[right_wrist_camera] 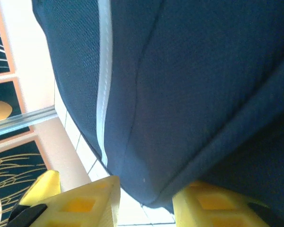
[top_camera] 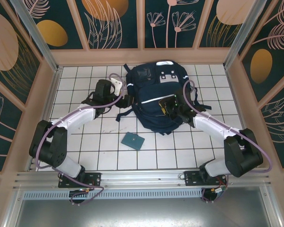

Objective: Pack the student bag

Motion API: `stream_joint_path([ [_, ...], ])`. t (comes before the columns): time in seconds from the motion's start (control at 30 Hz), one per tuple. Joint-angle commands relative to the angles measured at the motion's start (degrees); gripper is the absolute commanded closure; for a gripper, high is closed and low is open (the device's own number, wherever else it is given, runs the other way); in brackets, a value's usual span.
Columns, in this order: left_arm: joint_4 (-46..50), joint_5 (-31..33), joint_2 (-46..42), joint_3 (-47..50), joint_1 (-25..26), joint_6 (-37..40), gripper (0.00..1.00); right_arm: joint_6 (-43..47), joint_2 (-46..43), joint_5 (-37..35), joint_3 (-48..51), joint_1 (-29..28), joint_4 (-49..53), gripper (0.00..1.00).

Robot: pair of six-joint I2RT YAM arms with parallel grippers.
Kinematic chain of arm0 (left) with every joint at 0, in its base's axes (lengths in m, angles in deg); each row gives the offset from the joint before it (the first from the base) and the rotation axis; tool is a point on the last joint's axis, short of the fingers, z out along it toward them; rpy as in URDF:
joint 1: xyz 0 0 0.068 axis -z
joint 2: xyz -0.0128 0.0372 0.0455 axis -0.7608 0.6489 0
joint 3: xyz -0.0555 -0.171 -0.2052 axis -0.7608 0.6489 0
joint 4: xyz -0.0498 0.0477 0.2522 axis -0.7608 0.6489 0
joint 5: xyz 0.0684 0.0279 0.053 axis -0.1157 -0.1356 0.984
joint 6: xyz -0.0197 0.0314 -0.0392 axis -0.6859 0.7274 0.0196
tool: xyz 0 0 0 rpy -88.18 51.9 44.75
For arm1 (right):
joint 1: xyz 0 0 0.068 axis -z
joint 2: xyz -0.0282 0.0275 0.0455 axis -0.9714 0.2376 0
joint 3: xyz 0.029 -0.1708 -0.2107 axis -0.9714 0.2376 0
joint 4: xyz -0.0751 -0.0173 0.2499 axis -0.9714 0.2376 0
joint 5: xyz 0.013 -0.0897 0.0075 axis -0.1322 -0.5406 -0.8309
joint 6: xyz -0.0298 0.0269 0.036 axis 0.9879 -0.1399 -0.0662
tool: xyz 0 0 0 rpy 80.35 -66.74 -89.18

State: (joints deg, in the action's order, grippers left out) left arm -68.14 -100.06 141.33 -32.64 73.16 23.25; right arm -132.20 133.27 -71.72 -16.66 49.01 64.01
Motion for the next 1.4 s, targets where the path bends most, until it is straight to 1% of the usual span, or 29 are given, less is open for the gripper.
stream_joint_path([
  [0.0, -2.1, -5.2, 2.0, 0.0, -0.2, 6.5, 0.19, 0.9, 0.4, -5.7, -3.1, 0.8, 1.2, 0.68],
  [0.1, -1.4, -6.4, 3.5, -0.7, -0.2, 9.7, 0.19, 1.5, 0.5, -6.5, -2.9, 1.9, 0.8, 0.81],
  [0.2, 0.4, -6.0, 6.3, -2.8, -0.1, 13.0, 0.21, 2.5, 0.5, -6.5, -3.5, 2.9, 0.2, 0.91],
  [0.37, 2.2, -7.7, 10.1, -3.9, 0.8, 21.4, 0.22, 3.7, -1.7, -5.1, -4.3, 4.5, -2.0, 1.0],
  [0.47, 2.9, -8.6, 11.5, -5.6, 1.2, 24.2, 0.22, 4.5, -2.7, -2.4, -5.6, 5.7, -3.4, 1.0],
  [0.57, 2.9, -11.4, 12.8, -7.0, 1.2, 26.1, 0.24, 5.2, -2.9, 0.0, -7.1, 6.4, -4.0, 1.0],
  [0.67, 2.8, -13.9, 13.9, -8.1, 1.3, 27.2, 0.27, 5.6, -2.7, 0.9, -8.2, 6.5, -4.1, 1.0],
  [0.83, 3.4, -16.5, 16.1, -9.9, 1.3, 28.8, 0.39, 5.3, -2.3, 2.3, -8.4, 6.6, -4.8, 1.0],
  [0.93, 4.2, -17.0, 17.7, -11.7, 1.2, 29.2, 0.48, 5.3, -2.1, 2.6, -8.4, 6.6, -5.0, 1.0],
  [1.0, 5.5, -17.3, 19.2, -13.5, 1.2, 29.4, 0.51, 5.2, -2.1, 2.7, -8.5, 6.5, -5.1, 1.0],
  [1.17, 6.0, -18.9, 21.7, -15.8, 1.2, 29.5, 0.55, 5.2, -2.1, 2.9, -8.6, 6.5, -5.2, 1.0],
  [1.33, 6.1, -19.3, 23.8, -17.4, 1.5, 29.5, 0.66, 5.1, -2.0, 3.0, -8.7, 6.6, -5.2, 1.0],
  [1.37, 6.0, -19.4, 24.2, -17.5, 1.5, 29.6, 0.71, 5.0, -2.0, 3.0, -8.8, 6.6, -5.2, 1.0],
])
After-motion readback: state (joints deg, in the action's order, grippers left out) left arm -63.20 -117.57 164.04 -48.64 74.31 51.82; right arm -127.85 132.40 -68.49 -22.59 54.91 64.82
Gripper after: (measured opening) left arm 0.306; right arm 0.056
